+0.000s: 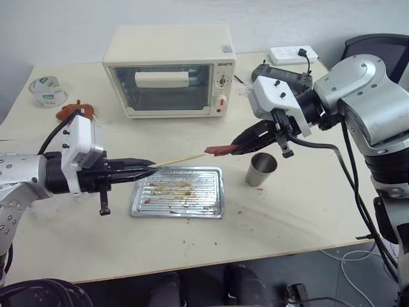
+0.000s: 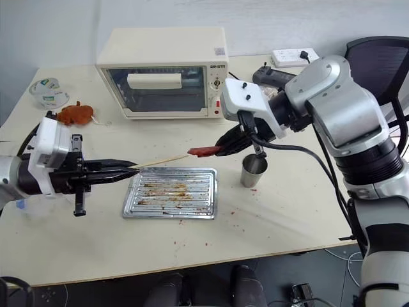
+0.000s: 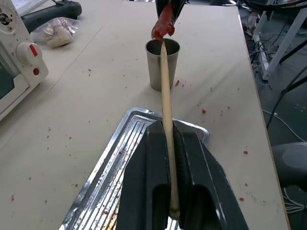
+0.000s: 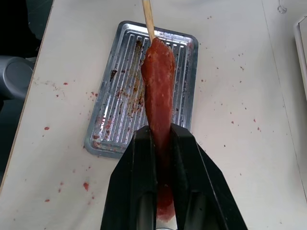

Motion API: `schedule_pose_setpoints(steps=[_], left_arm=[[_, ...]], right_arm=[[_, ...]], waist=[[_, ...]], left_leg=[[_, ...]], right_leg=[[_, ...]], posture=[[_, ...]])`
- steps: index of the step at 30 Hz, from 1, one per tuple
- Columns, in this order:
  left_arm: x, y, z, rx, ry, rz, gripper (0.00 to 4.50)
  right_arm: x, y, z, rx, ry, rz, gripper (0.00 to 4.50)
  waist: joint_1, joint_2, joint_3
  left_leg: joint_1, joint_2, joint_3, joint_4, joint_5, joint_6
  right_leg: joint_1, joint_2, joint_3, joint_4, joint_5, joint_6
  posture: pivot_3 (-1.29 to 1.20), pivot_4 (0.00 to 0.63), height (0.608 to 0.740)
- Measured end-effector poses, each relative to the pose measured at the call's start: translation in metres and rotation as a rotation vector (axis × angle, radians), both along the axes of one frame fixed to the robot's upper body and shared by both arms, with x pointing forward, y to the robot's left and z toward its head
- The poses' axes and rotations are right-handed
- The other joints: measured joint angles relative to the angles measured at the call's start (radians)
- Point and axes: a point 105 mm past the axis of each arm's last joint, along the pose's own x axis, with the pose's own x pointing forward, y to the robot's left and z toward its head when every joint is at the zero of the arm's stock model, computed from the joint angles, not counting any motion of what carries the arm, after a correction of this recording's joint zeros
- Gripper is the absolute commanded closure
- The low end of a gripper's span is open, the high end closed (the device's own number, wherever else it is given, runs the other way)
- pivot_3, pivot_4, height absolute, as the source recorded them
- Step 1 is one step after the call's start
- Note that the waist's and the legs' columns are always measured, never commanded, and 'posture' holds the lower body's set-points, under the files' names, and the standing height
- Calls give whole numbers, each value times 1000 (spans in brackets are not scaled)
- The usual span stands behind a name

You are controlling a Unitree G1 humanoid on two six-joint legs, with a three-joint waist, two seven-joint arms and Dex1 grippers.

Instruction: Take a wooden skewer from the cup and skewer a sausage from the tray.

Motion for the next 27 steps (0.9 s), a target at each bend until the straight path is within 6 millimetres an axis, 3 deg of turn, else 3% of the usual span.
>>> schedule_pose_setpoints(steps=[16, 27], left_arm=[[8, -22, 2, -2, -14, -110, 4500], [22, -34, 1, -18, -33, -133, 4500]], right_arm=[[-19, 17, -3, -7, -22, 101, 4197], [-13, 19, -3, -7, -53, 71, 4197]], waist=[[1, 0, 0], [1, 0, 0]], left_leg=[[0, 0, 0, 2, 0, 0], [-2, 1, 0, 6, 0, 0]], right_leg=[[0, 1, 0, 1, 0, 0], [0, 4, 2, 2, 0, 0]], posture=[[0, 150, 740], [0, 150, 740]])
